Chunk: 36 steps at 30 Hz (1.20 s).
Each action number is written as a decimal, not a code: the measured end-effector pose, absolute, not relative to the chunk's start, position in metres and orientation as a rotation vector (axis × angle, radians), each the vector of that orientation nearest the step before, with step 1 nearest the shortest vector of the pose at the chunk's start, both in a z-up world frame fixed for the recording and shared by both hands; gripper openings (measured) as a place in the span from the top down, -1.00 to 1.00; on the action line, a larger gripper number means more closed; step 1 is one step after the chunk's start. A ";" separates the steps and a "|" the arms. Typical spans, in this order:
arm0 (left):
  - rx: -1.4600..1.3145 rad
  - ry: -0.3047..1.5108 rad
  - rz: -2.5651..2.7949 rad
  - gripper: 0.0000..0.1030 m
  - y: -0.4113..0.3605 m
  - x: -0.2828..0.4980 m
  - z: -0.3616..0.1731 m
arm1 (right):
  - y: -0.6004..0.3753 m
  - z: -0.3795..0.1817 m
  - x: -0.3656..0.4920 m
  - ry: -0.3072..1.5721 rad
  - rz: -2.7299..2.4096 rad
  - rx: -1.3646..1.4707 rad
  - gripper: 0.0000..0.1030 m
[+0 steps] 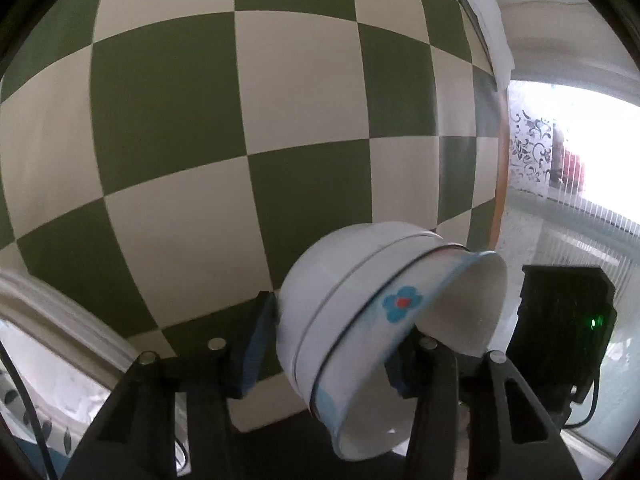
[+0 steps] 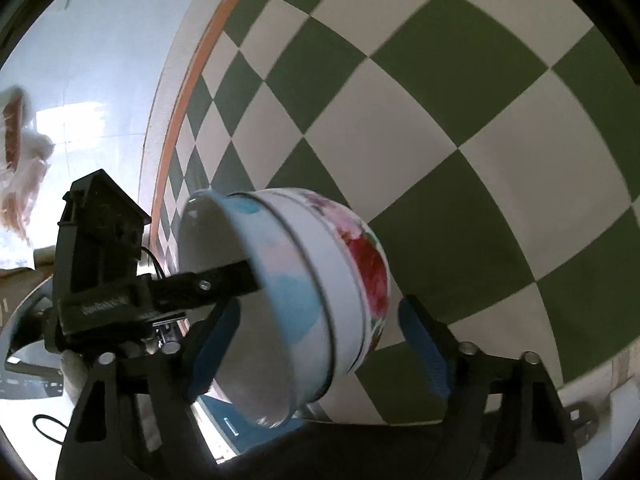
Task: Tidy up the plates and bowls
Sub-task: 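Tilt and lower the bowl stack onto the blue-striped plate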
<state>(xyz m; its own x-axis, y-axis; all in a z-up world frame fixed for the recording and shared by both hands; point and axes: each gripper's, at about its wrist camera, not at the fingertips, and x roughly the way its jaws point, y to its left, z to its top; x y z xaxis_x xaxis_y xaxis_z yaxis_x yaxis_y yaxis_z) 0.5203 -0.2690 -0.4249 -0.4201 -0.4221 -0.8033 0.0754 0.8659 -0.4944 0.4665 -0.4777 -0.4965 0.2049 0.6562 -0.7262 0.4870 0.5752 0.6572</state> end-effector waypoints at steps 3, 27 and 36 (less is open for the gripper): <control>-0.220 1.905 -0.595 0.15 -0.270 0.518 -0.423 | -0.476 -0.506 0.469 1.455 0.135 1.009 -0.04; -0.209 1.711 -0.547 0.11 -0.244 0.522 -0.380 | -0.455 -0.474 0.518 1.411 0.248 0.792 0.06; -0.285 1.639 -0.475 0.11 -0.207 0.523 -0.351 | -0.417 -0.438 0.534 1.393 0.327 0.706 0.09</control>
